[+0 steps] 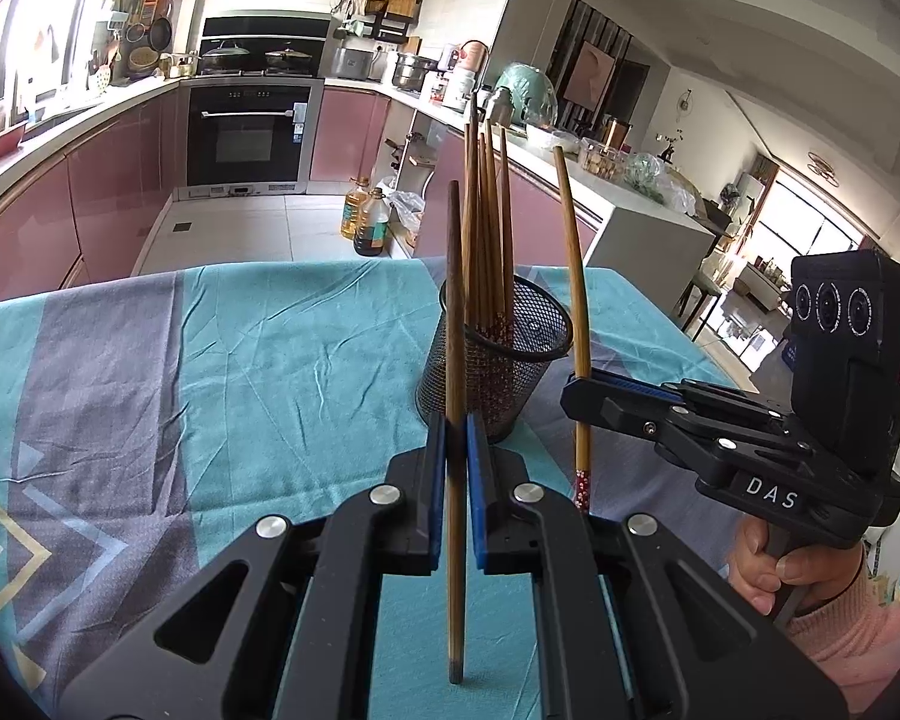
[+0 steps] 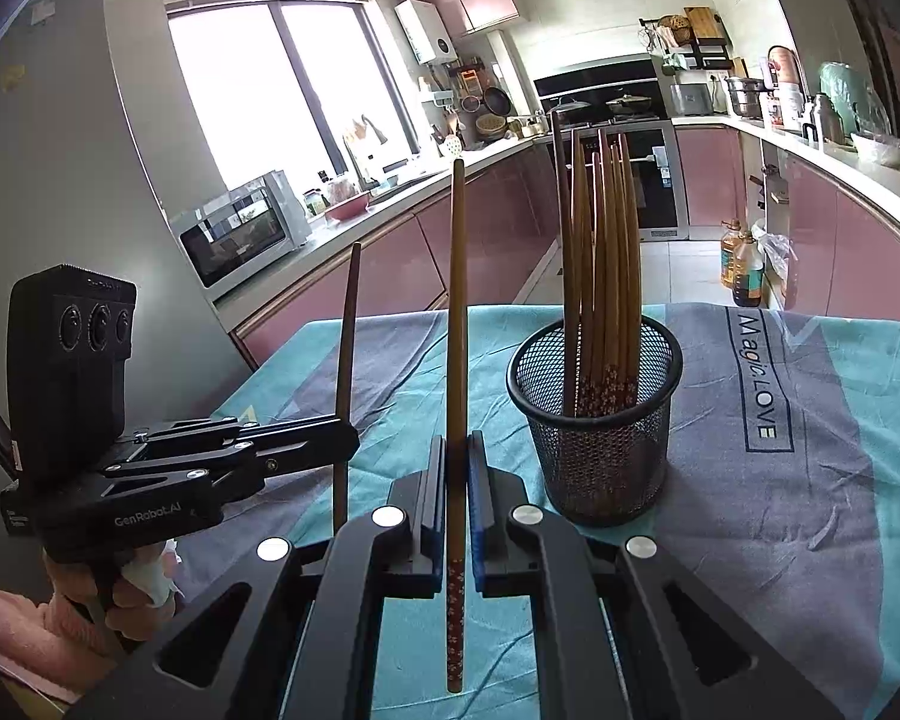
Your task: Organize utensils
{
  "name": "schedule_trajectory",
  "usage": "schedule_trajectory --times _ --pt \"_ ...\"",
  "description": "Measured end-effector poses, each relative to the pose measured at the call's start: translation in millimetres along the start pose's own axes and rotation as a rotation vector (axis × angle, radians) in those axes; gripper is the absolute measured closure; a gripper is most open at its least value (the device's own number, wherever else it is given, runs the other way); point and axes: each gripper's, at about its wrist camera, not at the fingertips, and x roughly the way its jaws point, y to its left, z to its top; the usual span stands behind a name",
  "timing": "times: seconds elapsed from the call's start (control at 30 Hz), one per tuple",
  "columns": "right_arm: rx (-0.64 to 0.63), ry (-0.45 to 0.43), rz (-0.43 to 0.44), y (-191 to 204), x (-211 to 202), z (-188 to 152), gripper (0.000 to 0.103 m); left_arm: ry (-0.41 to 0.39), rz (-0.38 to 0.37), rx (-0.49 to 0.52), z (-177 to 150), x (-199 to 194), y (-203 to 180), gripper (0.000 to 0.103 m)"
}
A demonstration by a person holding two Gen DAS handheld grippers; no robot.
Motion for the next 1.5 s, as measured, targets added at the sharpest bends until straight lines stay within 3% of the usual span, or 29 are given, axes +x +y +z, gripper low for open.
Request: schedule_trajectory --times 1.5 --pt "-0.03 -0.055 -0.008 1 -8 19 0.097 -0.043 -0.003 0.023 11 -2 -5 0.096"
